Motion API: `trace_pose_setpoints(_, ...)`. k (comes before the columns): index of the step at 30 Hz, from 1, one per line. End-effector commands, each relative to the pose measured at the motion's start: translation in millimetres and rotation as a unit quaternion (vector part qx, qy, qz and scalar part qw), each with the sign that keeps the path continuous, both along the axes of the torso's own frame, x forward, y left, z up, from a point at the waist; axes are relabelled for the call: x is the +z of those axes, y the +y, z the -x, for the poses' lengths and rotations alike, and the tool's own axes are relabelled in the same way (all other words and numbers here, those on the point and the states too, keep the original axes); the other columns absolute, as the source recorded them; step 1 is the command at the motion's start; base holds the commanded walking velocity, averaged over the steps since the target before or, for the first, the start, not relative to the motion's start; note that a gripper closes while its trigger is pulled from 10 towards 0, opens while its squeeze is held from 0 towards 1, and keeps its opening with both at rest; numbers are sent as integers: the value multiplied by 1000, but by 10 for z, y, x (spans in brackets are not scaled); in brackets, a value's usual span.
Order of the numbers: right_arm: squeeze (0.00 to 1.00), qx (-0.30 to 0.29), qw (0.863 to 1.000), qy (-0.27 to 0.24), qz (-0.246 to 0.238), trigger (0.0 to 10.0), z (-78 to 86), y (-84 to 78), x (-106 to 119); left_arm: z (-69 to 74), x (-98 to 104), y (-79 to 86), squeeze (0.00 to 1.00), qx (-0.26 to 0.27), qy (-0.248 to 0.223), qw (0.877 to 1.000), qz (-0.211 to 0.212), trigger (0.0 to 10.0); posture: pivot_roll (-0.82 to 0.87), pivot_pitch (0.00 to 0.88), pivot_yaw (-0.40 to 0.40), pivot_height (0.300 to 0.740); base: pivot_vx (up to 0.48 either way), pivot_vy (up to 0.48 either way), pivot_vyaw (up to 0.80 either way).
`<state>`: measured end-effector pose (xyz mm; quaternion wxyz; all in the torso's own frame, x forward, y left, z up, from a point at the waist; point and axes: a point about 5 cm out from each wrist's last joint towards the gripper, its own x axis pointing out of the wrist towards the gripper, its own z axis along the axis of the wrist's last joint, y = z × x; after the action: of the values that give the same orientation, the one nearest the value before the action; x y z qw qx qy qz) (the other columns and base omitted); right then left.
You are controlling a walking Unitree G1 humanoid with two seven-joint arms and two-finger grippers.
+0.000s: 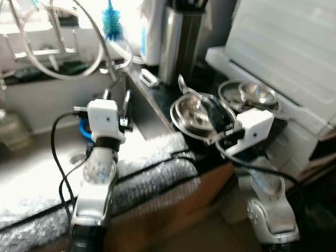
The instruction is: Kitchen organization
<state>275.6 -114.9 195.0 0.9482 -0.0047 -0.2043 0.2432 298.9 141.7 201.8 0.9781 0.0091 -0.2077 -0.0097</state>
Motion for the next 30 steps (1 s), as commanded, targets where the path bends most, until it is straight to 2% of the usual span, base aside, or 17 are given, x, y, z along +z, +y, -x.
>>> trace_pose_setpoints(1, 0, -4, 1000, -9, 2, 10000, -1, -12, 47, -15, 76, 24, 0, -17, 7, 999, 47, 10000, -47, 0, -94, 740, 0, 0, 0)
trace_pose_setpoints(2, 0, -4, 1000, -9, 2, 10000, -1, -12, 47, -15, 76, 24, 0, -17, 7, 999, 47, 10000, -47, 0, -94, 740, 0, 0, 0)
trace_pose_setpoints(4, 0, -7, 1000, -6, -9, 10000, -12, -31, 54, -47, 134, 2, 0, -65, 26, 989, 133, 10000, -40, 0, -98, 740, 0, 0, 0)
trace_pose_setpoints(5, 0, -7, 1000, -6, -9, 10000, -12, -31, 54, -47, 134, 2, 0, -65, 26, 989, 133, 10000, -40, 0, -98, 740, 0, 0, 0)
trace_pose_setpoints(6, 0, -8, 1000, -4, -20, 10000, -21, -37, 60, -57, 157, -31, 0, -103, 35, 978, 176, 10000, -37, 0, -96, 740, 0, 0, 0)
trace_pose_setpoints(8, 0, -6, 999, 0, -39, 10000, -31, -39, 70, -61, 168, -33, 0, -119, 37, 968, 217, 10000, -40, 0, -95, 740, 0, 0, 0)
trace_pose_setpoints(12, 0, -6, 992, 19, -127, 10000, -61, -72, 122, -63, 153, -3, 0, -140, 49, 947, 284, 10000, -41, 0, -95, 740, 0, 0, 0)
trace_pose_setpoints(14, 0, -2, 984, 34, -176, 10000, -71, -95, 133, -54, 160, -3, 0, -158, 57, 939, 302, 10000, -40, 0, -94, 740, 0, 0, 0)
trace_pose_setpoints(16, 0, -3, 975, 49, -217, 10000, -88, -125, 129, -50, 158, -6, 0, -162, 61, 937, 304, 10000, -40, 0, -94, 740, 0, 0, 0)
trace_pose_setpoints(17, 0, -5, 964, 58, -261, 10000, -104, -163, 139, -47, 156, -14, 0, -167, 62, 933, 313, 10000, -42, 0, -93, 740, 0, 0, 0)
trace_pose_setpoints(19, 0, -3, 953, 65, -295, 10000, -116, -191, 152, -44, 161, -18, 0, -173, 62, 928, 324, 10000, -42, 0, -93, 740, 0, 0, 0)
trace_pose_setpoints(20, 0, 15, 941, 73, -331, 10000, -118, -196, 169, -40, 171, -15, 0, -179, 60, 923, 337, 10000, -42, 0, -92, 740, 0, 0, 0)
trace_pose_setpoints(21, 0, 15, 941, 73, -331, 10000, -118, -196, 169, -40, 171, -15, 0, -179, 60, 923, 337, 10000, -42, 0, -92, 740, 0, 0, 0)
trace_pose_setpoints(22, 0, 27, 930, 81, -357, 10000, -122, -202, 176, -38, 177, -5, 0, -182, 59, 918, 347, 10000, -42, 0, -93, 740, 0, 0, 0)
trace_pose_setpoints(27, 0, 43, 919, 102, -380, 10000, -129, -212, 172, -36, 177, 46, 0, -182, 63, 915, 355, 10000, -38, 0, -94, 740, 0, 0, 0)
trace_pose_setpoints(30, 0, 55, 921, 117, -369, 10000, -130, -206, 157, -39, 158, 70, 0, -171, 69, 924, 336, 10000, -38, 0, -92, 740, 0, 0, 0)
